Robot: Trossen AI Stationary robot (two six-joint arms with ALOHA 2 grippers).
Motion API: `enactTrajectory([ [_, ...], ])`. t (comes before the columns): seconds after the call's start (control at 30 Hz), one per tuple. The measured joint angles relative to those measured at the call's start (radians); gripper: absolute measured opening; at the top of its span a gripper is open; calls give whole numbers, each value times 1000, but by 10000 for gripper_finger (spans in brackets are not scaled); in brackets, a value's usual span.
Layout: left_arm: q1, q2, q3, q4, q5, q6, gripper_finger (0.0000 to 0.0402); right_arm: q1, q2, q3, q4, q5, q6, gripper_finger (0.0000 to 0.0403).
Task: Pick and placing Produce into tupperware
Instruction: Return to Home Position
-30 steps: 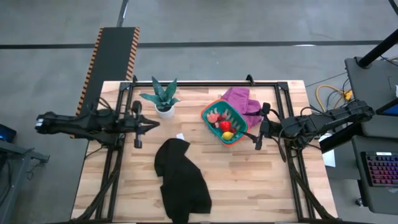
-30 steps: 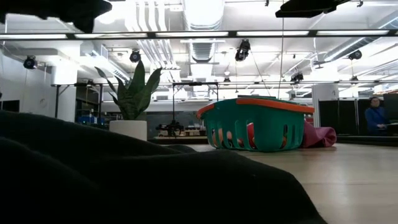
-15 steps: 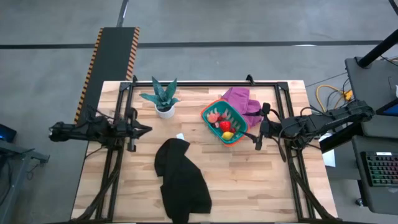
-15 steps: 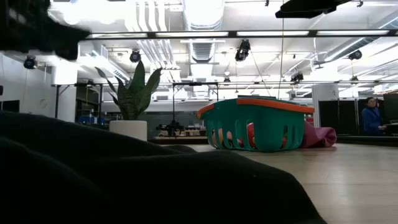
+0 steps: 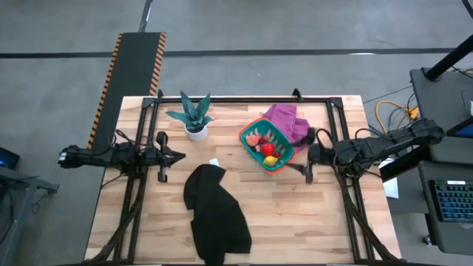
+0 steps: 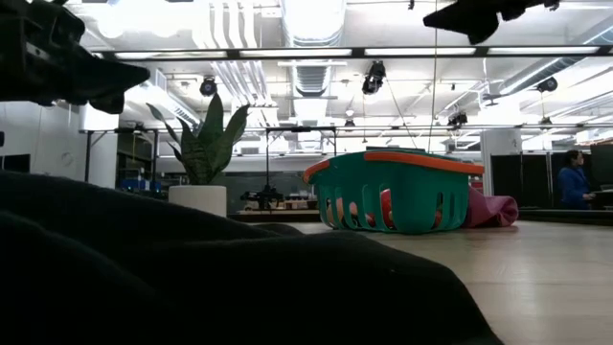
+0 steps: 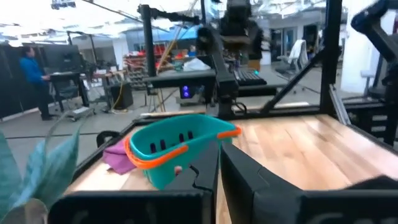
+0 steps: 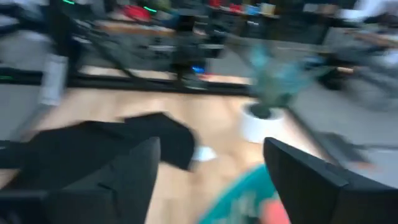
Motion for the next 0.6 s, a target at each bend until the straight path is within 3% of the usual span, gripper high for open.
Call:
enactTrajectory([
  [0.17,0,-10,6,14,0,0,3,0,46,-157,292,-224,-5,206],
  [0.27,0,-10,6,38,0,3,3,0,96,-234,494,-305,-16,147],
  [0.43,0,-9,7,58,0,10,3,-67,107,-257,509,-306,-83,28],
  [0.6,0,-4,6,51,4,9,3,-146,-38,-271,490,-285,-153,10],
])
